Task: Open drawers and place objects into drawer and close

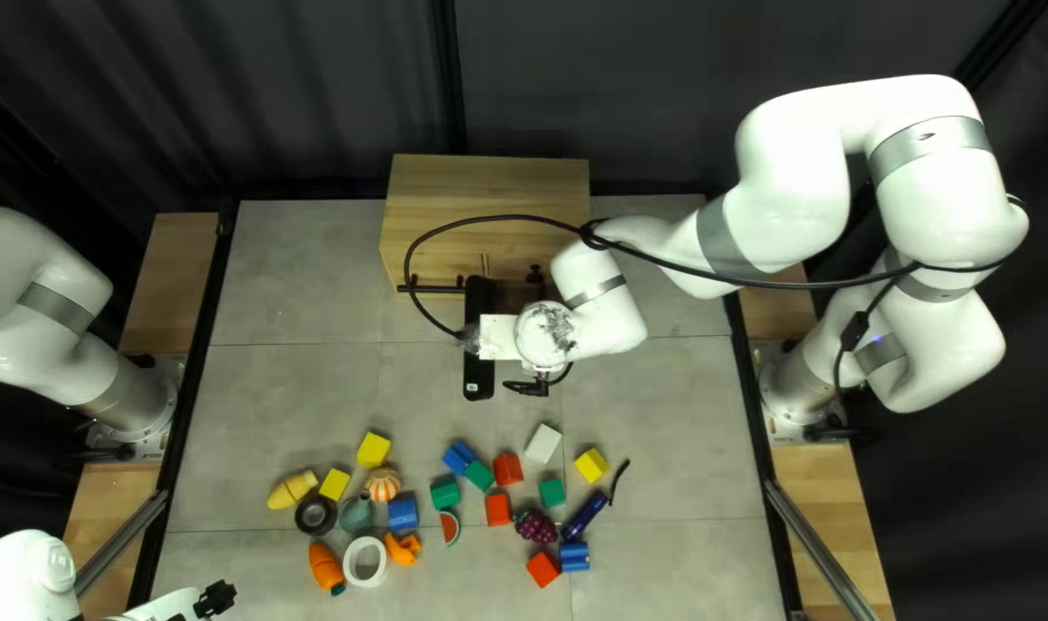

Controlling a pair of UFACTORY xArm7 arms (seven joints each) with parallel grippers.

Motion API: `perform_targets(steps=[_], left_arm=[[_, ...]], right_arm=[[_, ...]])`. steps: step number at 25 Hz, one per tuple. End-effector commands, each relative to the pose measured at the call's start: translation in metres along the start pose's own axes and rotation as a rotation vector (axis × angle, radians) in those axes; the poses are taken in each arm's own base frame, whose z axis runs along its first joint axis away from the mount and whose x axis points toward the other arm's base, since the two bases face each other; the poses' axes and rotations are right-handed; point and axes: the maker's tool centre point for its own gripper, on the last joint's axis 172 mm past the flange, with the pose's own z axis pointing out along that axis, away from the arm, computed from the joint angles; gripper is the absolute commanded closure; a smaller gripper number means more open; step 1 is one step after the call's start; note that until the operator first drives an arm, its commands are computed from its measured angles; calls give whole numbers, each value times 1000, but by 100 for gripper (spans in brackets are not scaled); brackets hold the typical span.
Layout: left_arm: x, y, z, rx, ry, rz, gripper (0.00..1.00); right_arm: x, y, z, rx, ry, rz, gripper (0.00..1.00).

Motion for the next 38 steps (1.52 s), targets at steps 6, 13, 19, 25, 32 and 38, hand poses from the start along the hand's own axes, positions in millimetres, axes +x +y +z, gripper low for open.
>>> perform_targets(steps=[6,13,19,25,32,38], left_arm=[[0,0,0,0,0,0,0],[0,0,0,0,0,0,0],[0,0,0,0,0,0,0],[0,0,0,0,0,0,0],[0,0,0,0,0,0,0],[0,0,0,0,0,0,0]], right_arm=[[0,-4,-3,2,-1,-1,0],[3,-6,-5,1,3,-1,0],[5,1,0,-10,2,-17,0],[9,8,12,-18,-8,-33,0],[9,8,16,-12,-19,-32,0],[8,4,13,1,-17,-16,0]])
